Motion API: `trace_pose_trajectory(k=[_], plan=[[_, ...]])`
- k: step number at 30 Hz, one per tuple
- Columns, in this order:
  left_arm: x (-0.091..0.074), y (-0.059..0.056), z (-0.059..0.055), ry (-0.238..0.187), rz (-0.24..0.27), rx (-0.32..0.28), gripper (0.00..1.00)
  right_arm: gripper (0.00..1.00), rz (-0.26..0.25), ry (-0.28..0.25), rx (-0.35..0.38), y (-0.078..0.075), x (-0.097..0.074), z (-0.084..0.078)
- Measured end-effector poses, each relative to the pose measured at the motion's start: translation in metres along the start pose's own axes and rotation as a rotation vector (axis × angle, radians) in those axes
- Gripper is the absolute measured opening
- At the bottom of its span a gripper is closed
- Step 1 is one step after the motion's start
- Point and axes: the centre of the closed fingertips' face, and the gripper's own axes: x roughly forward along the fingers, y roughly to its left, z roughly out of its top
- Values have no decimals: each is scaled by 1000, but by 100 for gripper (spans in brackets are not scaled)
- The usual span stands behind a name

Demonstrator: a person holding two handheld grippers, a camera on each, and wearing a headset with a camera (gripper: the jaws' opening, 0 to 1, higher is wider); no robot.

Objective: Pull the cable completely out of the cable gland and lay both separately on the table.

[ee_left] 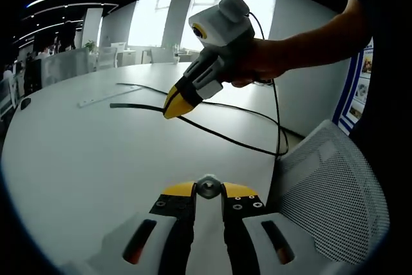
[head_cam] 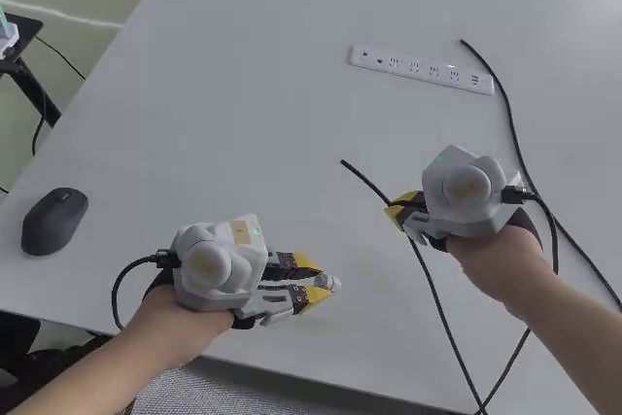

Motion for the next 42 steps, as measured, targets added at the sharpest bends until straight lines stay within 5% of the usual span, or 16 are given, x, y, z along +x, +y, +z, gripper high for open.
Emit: trace_pose_trajectory(k=[18, 27, 35, 42], plan=[[13, 13, -25, 8, 16, -30, 16, 0, 46, 1, -38, 1, 59, 24], [16, 18, -34, 16, 23, -47, 16, 0, 89, -3, -61, 16, 85, 37], [19, 21, -39, 31, 26, -50, 16, 0, 138, 29, -128, 35, 109, 28], [19, 16, -45, 60, 30, -48, 16, 0, 161, 34, -143, 42, 113, 27]])
